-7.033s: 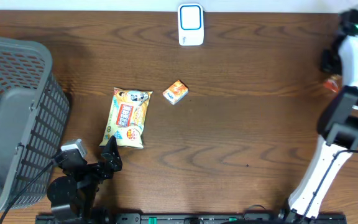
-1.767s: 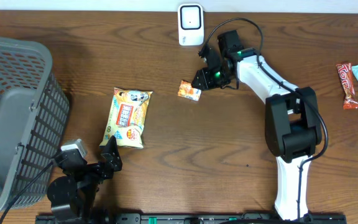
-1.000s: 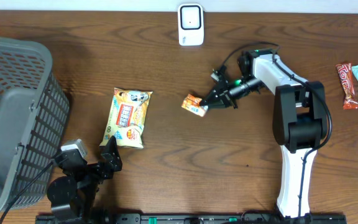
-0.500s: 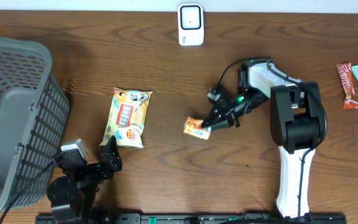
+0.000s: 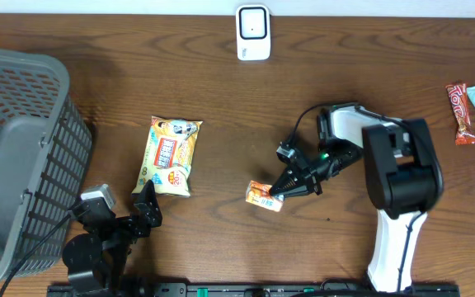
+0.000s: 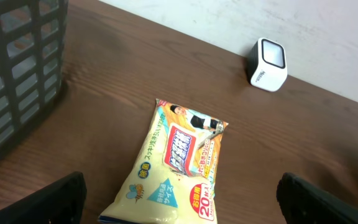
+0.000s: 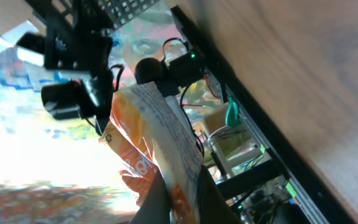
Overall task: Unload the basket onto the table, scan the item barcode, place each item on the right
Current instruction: 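Lift the orange packet and rotate it to expose its barcode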
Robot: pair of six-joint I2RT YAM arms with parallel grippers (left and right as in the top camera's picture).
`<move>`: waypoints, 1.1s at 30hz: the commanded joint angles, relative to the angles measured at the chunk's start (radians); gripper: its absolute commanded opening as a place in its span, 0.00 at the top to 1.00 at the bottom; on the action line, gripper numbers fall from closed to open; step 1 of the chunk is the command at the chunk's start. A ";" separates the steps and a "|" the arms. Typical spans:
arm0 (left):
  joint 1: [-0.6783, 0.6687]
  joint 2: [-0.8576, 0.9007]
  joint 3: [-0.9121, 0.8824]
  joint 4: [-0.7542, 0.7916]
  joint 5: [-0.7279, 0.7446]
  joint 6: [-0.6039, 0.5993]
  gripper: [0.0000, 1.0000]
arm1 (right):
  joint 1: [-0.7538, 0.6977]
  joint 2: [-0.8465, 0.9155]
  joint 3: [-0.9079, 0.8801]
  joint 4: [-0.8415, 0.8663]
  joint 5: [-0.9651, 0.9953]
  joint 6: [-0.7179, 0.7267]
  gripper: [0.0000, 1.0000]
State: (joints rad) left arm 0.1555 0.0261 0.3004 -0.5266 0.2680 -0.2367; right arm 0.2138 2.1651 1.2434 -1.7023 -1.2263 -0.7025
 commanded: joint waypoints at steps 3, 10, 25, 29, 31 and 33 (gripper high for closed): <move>0.002 -0.003 -0.002 0.003 0.012 -0.005 0.02 | 0.004 -0.159 -0.016 0.000 -0.043 -0.015 0.98; 0.002 -0.003 -0.002 0.003 0.012 -0.005 0.02 | 0.004 -0.224 -0.016 0.000 -0.048 -0.009 0.99; 0.002 -0.003 -0.002 0.003 0.012 -0.005 0.02 | 0.004 -0.224 -0.016 0.066 -0.068 -0.009 0.98; 0.002 -0.003 -0.002 0.003 0.012 -0.005 0.02 | 0.004 -0.224 -0.016 0.090 -0.071 -0.009 0.98; 0.002 -0.003 -0.002 0.003 0.012 -0.005 0.02 | 0.004 -0.224 -0.016 0.095 -0.078 -0.009 0.98; 0.002 -0.003 -0.002 0.003 0.012 -0.005 0.02 | 0.004 -0.224 -0.016 0.098 -0.091 -0.009 0.98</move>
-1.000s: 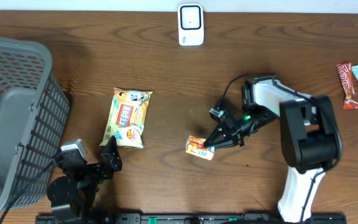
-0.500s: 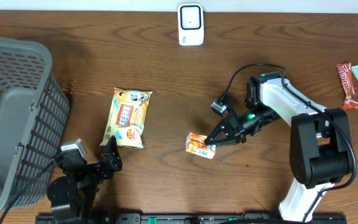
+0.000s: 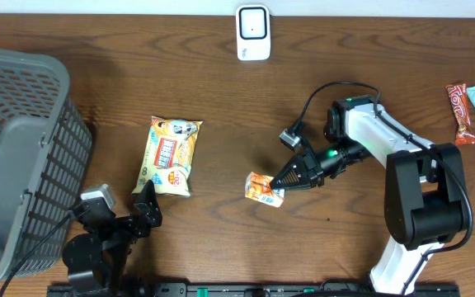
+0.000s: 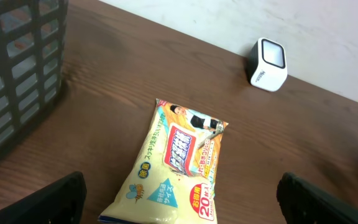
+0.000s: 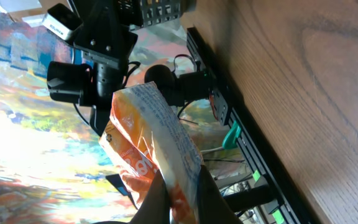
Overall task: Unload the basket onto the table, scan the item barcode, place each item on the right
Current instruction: 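Lift the orange packet and rotate it to expose its barcode, then carry the orange packet to the white scanner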
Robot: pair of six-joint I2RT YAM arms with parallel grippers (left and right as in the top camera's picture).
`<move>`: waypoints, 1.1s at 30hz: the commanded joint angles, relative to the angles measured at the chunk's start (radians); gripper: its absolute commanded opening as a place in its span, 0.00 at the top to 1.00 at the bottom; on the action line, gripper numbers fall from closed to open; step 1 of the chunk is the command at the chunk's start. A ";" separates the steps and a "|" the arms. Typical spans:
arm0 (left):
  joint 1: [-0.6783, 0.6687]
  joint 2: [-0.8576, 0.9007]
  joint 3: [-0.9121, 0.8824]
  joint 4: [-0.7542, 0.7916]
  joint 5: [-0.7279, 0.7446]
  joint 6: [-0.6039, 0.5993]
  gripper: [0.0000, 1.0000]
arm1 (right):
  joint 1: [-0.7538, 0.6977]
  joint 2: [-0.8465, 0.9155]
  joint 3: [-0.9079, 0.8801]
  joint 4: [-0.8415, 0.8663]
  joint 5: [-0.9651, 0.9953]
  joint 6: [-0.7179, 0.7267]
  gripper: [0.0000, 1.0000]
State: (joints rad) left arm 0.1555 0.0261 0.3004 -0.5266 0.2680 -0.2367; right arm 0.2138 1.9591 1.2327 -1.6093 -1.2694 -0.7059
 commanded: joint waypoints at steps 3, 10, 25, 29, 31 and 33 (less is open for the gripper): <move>0.002 -0.003 -0.002 0.003 0.012 -0.005 0.02 | 0.004 -0.018 -0.005 0.026 -0.054 -0.005 0.98; 0.002 -0.003 -0.002 0.003 0.012 -0.005 0.02 | 0.002 -0.018 -0.005 0.212 -0.065 0.013 0.98; 0.002 -0.003 -0.002 0.003 0.012 -0.005 0.02 | 0.017 -0.018 -0.002 1.558 0.497 1.003 0.99; 0.002 -0.003 -0.002 0.003 0.012 -0.005 0.02 | 0.031 -0.018 -0.002 1.813 0.737 1.025 0.99; 0.002 -0.003 -0.002 0.003 0.012 -0.005 0.02 | 0.055 -0.017 -0.002 1.888 0.910 0.975 0.99; 0.002 -0.003 -0.002 0.003 0.012 -0.005 0.02 | 0.080 -0.016 -0.001 1.949 1.029 0.908 0.99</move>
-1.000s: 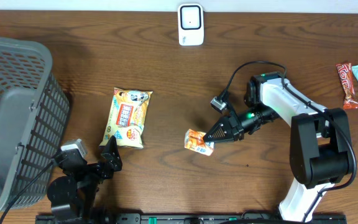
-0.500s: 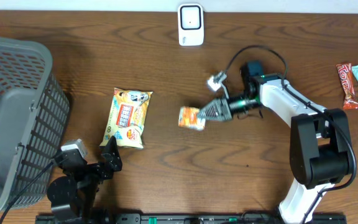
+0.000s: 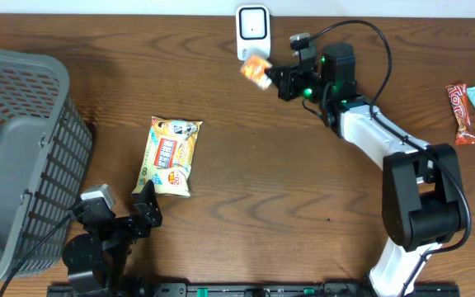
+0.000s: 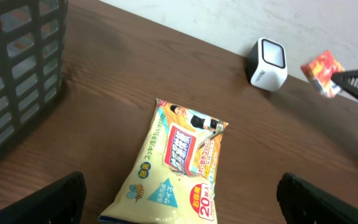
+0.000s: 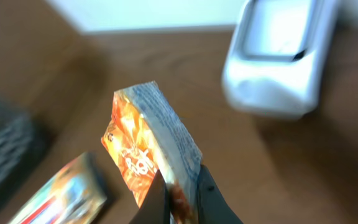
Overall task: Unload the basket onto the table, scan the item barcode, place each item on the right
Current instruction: 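Carry the orange packet to the white scanner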
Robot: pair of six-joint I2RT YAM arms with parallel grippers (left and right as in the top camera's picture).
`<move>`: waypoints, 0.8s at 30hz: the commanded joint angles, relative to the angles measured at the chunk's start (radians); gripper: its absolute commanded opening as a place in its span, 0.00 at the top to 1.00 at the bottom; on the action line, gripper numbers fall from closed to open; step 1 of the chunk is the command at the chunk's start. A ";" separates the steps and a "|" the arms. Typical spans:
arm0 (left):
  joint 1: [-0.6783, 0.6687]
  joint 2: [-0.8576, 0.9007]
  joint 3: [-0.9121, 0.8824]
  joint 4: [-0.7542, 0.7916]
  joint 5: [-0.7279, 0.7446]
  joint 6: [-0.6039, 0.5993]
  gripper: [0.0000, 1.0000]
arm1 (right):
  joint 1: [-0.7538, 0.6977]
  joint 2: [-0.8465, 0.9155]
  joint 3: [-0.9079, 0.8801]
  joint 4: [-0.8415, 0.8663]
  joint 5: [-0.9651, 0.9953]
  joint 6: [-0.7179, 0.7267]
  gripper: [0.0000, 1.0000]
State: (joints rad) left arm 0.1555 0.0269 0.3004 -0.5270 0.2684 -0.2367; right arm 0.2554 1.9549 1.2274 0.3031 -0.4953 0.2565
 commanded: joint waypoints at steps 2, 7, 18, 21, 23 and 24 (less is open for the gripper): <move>0.002 -0.003 -0.002 0.003 0.011 -0.005 0.02 | 0.074 -0.004 0.010 0.108 0.396 -0.131 0.99; 0.002 -0.003 -0.002 0.003 0.011 -0.005 0.02 | 0.092 0.076 0.087 0.180 0.483 -0.203 0.99; 0.002 -0.003 -0.002 0.003 0.011 -0.005 0.02 | 0.106 0.423 0.555 0.080 0.657 -0.304 0.99; 0.002 -0.003 -0.002 0.003 0.011 -0.005 0.02 | 0.108 0.437 0.571 0.085 0.677 -0.303 0.99; 0.002 -0.003 -0.002 0.003 0.011 -0.005 0.02 | 0.108 0.437 0.571 0.085 0.677 -0.304 0.99; 0.002 -0.003 -0.002 0.003 0.011 -0.005 0.02 | 0.108 0.437 0.571 0.085 0.677 -0.304 0.99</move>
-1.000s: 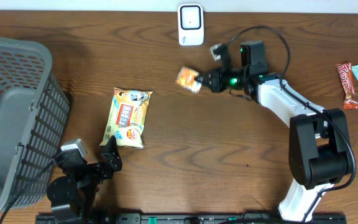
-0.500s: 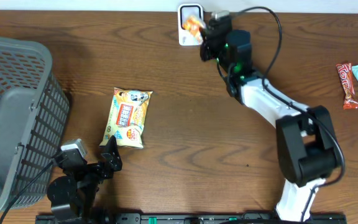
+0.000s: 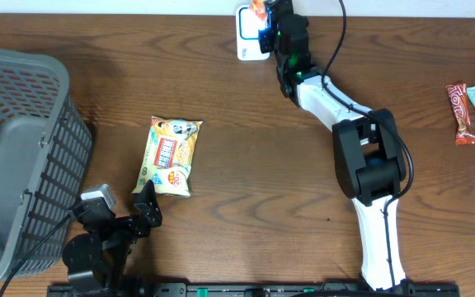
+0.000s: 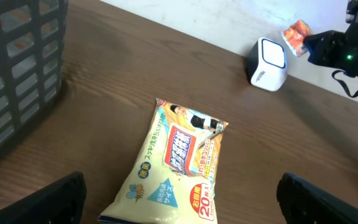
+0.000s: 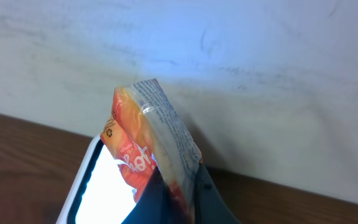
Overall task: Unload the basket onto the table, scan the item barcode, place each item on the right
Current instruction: 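Carry the orange packet to the white scanner, then move the orange packet to the right edge and release it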
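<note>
My right gripper (image 5: 178, 186) is shut on a small orange snack packet (image 5: 143, 134), held up just above the white barcode scanner (image 3: 252, 35) at the table's far edge. The scanner's window (image 5: 107, 186) shows bright white right under the packet. In the overhead view the packet (image 3: 257, 10) sits at the top of the scanner; in the left wrist view the packet (image 4: 296, 34) hangs beside the scanner (image 4: 269, 63). My left gripper (image 4: 179, 205) stays open near the front edge, its dark fingertips (image 4: 55, 199) wide apart, nothing between them.
A yellow wet-wipes pack (image 3: 170, 154) lies left of centre, in front of the left gripper. A grey mesh basket (image 3: 19, 157) fills the left side. Wrapped sweets (image 3: 472, 107) lie at the far right edge. A pale wall runs behind the scanner.
My right gripper has carried the orange packet from beside the scanner's right side to directly over its top window. The left arm and the wipes pack have not moved.
The right gripper held the orange packet low over the table's middle, right of the wipes pack. It then stood a little higher in the same place. Then the packet was at the back beside the scanner, and now it is held over the scanner's window.
</note>
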Robot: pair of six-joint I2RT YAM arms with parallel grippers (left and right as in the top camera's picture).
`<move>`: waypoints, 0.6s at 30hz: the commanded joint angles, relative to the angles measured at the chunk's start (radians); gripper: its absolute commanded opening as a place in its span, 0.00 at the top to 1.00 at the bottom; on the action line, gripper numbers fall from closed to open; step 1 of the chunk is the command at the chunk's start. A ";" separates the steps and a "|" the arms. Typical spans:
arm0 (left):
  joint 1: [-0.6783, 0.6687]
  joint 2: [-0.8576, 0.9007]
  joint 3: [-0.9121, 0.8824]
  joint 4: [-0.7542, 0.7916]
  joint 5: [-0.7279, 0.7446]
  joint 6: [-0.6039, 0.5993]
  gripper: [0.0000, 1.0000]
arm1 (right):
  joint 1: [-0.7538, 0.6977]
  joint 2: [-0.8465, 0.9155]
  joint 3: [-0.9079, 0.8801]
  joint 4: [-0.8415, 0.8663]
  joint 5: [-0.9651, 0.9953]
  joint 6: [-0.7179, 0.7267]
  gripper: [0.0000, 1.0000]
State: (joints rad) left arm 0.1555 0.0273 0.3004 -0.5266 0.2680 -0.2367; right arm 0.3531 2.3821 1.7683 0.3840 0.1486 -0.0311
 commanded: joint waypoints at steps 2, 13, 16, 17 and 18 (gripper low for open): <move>0.002 -0.004 -0.002 0.003 0.012 -0.005 0.02 | 0.014 0.010 0.030 0.002 0.033 -0.017 0.99; 0.002 -0.004 -0.002 0.003 0.012 -0.005 0.02 | 0.027 -0.157 0.030 -0.316 0.402 0.023 0.99; 0.002 -0.004 -0.002 0.003 0.012 -0.005 0.02 | -0.001 -0.266 0.030 -0.553 0.541 0.023 0.99; 0.002 -0.004 -0.002 0.003 0.012 -0.005 0.02 | -0.017 -0.298 0.030 -0.640 0.578 0.023 0.99; 0.002 -0.004 -0.002 0.003 0.012 -0.005 0.02 | -0.041 -0.331 0.030 -0.735 0.613 0.023 0.99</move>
State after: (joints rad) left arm 0.1555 0.0280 0.3004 -0.5266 0.2680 -0.2367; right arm 0.3683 2.1975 1.7782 -0.2302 0.5617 -0.0261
